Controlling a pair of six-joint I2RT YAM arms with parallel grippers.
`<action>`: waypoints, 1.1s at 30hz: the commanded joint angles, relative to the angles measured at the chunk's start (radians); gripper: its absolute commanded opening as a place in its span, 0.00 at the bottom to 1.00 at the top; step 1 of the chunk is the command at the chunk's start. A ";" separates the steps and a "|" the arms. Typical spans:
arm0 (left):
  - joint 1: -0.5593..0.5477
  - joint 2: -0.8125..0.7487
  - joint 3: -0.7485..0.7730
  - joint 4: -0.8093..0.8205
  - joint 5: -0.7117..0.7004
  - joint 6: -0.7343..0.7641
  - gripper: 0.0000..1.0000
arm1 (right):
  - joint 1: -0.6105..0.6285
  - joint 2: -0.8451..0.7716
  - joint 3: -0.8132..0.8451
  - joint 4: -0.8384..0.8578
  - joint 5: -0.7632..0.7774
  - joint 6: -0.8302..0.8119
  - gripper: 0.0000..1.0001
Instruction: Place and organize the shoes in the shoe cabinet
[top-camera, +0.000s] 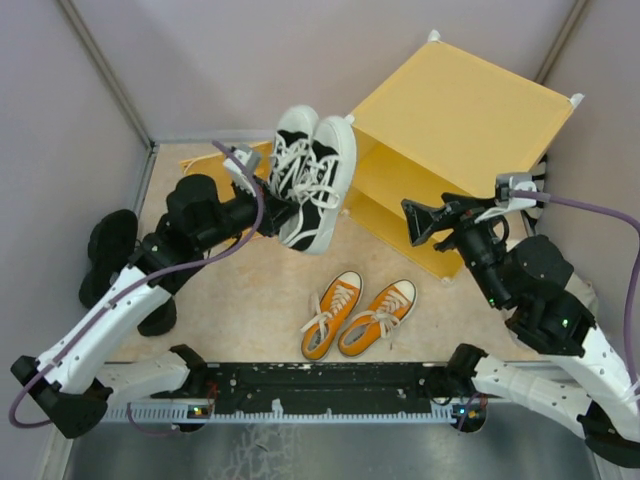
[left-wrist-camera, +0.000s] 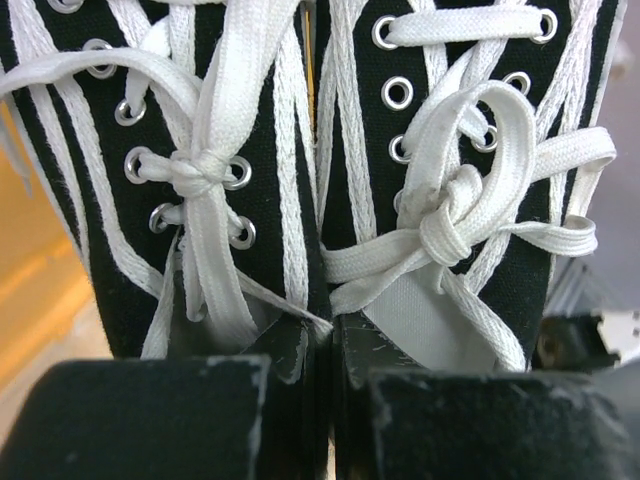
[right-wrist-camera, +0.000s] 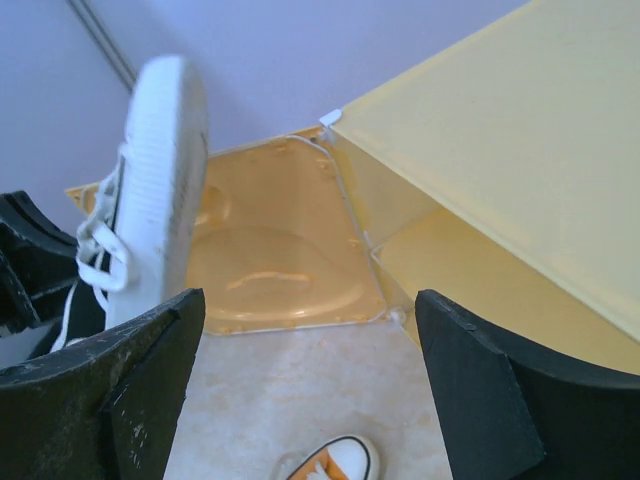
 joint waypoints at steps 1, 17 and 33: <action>0.000 -0.010 -0.050 0.008 0.119 0.045 0.00 | 0.003 0.003 0.023 -0.055 0.075 -0.061 0.86; 0.000 0.165 -0.171 -0.197 0.089 0.204 0.00 | 0.003 0.015 0.135 -0.162 0.051 -0.094 0.86; -0.001 0.502 -0.055 -0.287 -0.072 0.350 0.00 | 0.003 0.003 0.178 -0.229 0.008 -0.107 0.86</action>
